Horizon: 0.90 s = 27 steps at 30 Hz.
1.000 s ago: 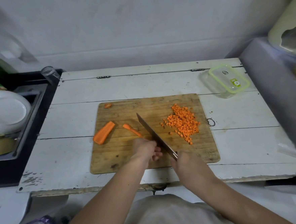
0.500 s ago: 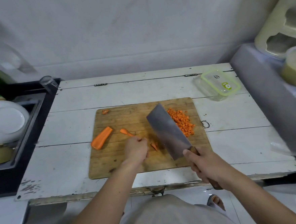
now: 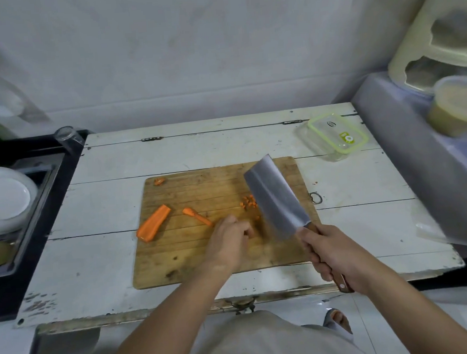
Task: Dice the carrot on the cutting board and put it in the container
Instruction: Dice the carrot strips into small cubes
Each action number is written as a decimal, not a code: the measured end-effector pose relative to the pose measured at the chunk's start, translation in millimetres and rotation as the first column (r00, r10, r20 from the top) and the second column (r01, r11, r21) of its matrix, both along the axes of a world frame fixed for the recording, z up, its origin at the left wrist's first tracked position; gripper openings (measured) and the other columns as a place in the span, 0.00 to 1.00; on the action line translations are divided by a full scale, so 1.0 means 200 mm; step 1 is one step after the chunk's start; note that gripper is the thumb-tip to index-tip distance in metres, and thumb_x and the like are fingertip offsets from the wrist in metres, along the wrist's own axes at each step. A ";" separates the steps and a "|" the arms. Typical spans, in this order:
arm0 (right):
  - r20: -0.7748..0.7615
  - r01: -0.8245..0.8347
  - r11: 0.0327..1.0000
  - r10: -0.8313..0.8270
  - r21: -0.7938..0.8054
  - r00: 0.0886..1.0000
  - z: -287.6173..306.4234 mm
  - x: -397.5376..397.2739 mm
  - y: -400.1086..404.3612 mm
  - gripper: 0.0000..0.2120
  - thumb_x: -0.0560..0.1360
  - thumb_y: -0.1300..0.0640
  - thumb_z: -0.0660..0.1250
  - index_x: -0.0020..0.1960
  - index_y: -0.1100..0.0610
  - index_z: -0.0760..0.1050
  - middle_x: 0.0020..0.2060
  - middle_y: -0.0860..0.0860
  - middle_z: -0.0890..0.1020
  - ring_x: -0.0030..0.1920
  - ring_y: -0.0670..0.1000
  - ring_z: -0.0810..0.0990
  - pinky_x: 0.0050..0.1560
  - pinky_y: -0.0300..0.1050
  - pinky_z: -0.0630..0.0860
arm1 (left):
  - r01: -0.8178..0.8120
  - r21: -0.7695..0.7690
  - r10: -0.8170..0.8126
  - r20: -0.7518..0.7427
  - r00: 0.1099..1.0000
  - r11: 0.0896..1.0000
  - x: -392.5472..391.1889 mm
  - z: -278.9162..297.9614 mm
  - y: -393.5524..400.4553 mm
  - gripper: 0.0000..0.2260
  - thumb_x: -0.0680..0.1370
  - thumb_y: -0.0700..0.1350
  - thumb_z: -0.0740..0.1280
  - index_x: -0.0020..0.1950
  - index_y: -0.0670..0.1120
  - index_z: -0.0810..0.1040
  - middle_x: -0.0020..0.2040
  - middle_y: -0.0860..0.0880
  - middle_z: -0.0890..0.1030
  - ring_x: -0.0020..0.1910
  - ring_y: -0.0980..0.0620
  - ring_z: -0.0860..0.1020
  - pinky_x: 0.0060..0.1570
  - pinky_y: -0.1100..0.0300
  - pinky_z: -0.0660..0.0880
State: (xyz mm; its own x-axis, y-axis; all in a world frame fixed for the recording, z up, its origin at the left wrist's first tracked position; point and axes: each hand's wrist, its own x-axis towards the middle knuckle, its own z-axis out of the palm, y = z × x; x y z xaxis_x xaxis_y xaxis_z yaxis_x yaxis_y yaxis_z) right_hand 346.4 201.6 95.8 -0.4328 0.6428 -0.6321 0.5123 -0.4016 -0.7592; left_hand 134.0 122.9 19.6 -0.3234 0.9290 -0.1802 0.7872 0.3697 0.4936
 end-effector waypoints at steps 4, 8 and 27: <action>0.021 -0.016 1.000 0.015 0.015 1.000 -0.02 0.02 -0.03 0.17 0.82 0.48 0.63 0.40 0.57 0.69 0.29 0.54 0.70 0.24 0.51 0.63 0.24 0.42 0.64 | 0.060 0.062 -0.064 0.055 0.996 0.996 -0.10 -0.04 -0.06 0.06 0.80 0.39 0.70 0.52 0.47 0.86 0.55 0.53 0.78 0.57 0.52 0.75 0.62 0.59 0.71; 0.088 -0.054 0.996 0.048 0.070 0.995 -0.03 0.00 -0.07 0.16 0.82 0.47 0.62 0.41 0.57 0.69 0.29 0.52 0.71 0.24 0.51 0.65 0.25 0.43 0.66 | 0.108 0.174 -0.101 -0.047 0.994 0.979 -0.10 -0.07 -0.11 0.05 0.80 0.40 0.70 0.53 0.45 0.85 0.56 0.51 0.82 0.58 0.52 0.75 0.60 0.63 0.70; 0.428 -0.428 0.817 0.252 0.386 0.868 -0.12 -0.10 -0.14 0.16 0.82 0.44 0.61 0.40 0.51 0.71 0.33 0.49 0.77 0.35 0.49 0.76 0.34 0.45 0.68 | -0.281 0.349 0.272 0.076 0.959 0.894 0.03 -0.19 -0.13 0.03 0.75 0.40 0.76 0.44 0.47 0.83 0.46 0.54 0.79 0.49 0.54 0.70 0.50 0.62 0.69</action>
State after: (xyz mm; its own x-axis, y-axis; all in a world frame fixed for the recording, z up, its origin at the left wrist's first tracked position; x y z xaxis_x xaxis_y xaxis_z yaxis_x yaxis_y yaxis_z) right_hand 326.7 173.7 72.2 -0.4910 0.7435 -0.4540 0.8083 0.1944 -0.5558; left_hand 139.2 96.5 -18.6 -0.5765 0.8065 0.1315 0.6644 0.3689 0.6500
